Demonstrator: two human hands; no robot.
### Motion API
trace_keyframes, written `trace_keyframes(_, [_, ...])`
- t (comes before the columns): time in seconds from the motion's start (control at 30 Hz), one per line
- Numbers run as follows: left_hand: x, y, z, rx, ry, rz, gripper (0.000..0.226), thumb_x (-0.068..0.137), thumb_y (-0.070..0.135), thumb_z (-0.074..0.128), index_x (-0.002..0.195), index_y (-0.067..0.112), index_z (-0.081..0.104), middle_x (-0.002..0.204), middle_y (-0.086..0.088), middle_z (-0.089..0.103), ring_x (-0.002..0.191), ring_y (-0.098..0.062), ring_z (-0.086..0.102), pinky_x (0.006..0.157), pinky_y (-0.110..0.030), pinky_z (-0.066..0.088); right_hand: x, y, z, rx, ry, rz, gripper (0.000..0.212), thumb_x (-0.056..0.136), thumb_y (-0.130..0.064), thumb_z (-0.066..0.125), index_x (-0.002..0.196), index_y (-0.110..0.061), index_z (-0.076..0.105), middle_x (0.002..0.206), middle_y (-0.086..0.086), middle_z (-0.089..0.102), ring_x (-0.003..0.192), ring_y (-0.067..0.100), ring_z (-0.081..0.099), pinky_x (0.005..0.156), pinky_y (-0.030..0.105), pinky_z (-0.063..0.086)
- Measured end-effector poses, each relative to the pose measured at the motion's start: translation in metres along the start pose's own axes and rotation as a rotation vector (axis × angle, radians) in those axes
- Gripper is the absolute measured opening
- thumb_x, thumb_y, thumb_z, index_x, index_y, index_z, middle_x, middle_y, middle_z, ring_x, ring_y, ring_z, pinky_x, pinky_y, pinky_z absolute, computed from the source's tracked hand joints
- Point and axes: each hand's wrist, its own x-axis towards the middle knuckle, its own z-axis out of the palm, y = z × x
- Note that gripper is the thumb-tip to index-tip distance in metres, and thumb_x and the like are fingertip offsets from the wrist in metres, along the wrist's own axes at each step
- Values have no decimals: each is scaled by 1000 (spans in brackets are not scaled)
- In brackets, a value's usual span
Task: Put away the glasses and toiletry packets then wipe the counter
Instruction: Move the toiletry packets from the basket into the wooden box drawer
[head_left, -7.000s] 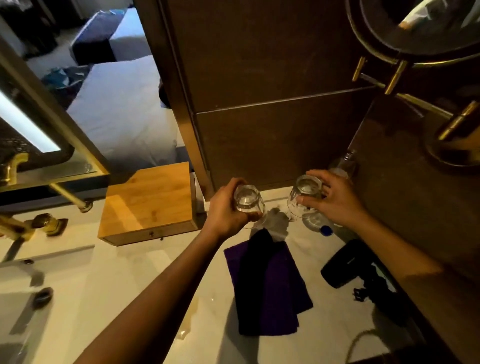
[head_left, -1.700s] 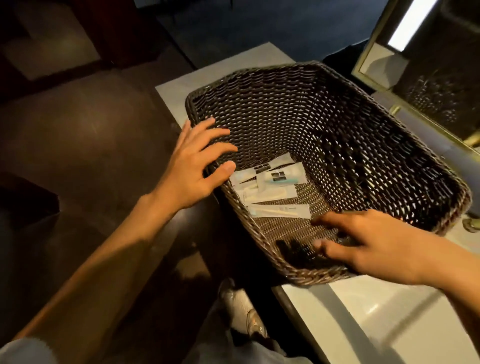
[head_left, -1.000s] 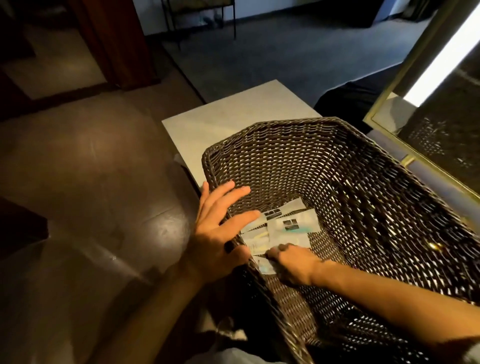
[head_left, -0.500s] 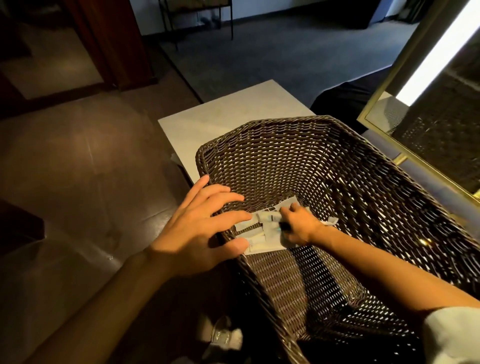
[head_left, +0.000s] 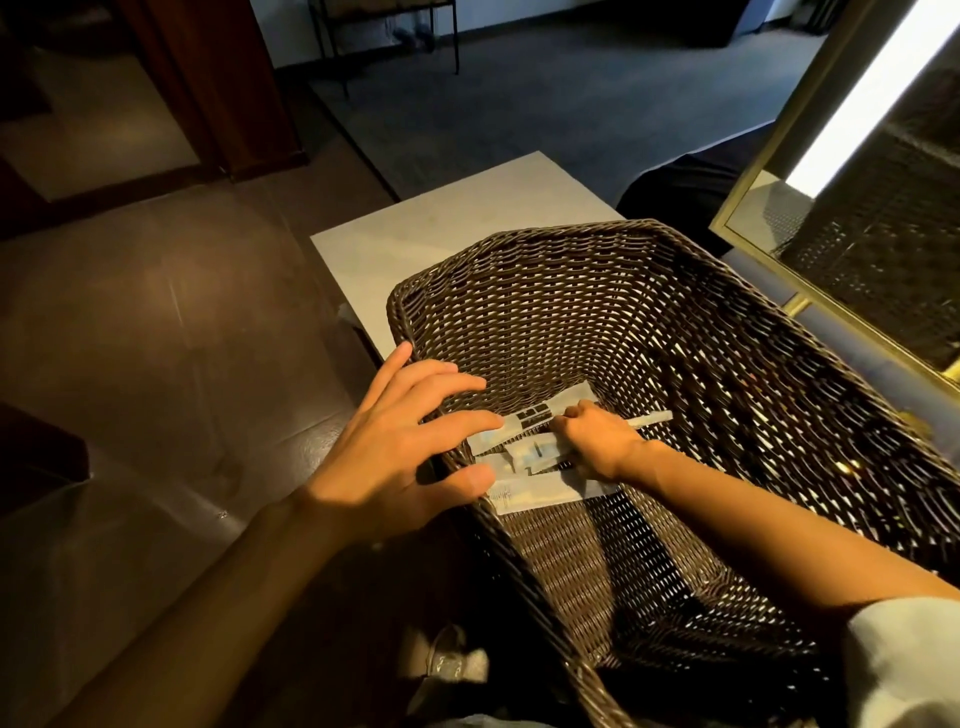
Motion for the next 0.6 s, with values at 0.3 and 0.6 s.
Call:
trace_keyframes(0.3, [1, 2, -1, 7, -19, -24, 49, 100, 65, 26, 130, 39, 55, 143, 7, 47, 143, -20, 34, 128, -40, -5, 3, -11, -23, -10, 1, -35, 9, 86, -26, 68, 81, -24, 61, 73, -7, 56, 81, 20, 64, 77, 30, 56])
trace_keyframes(0.6, [2, 4, -2, 34, -13, -17, 58, 101, 64, 29, 125, 29, 67, 139, -3, 58, 140, -24, 40, 128, -41, -3, 0, -13, -19, 44, 74, -223, 9, 90, -25, 46, 95, -17, 44, 90, 6, 59, 84, 24, 58, 75, 35, 54])
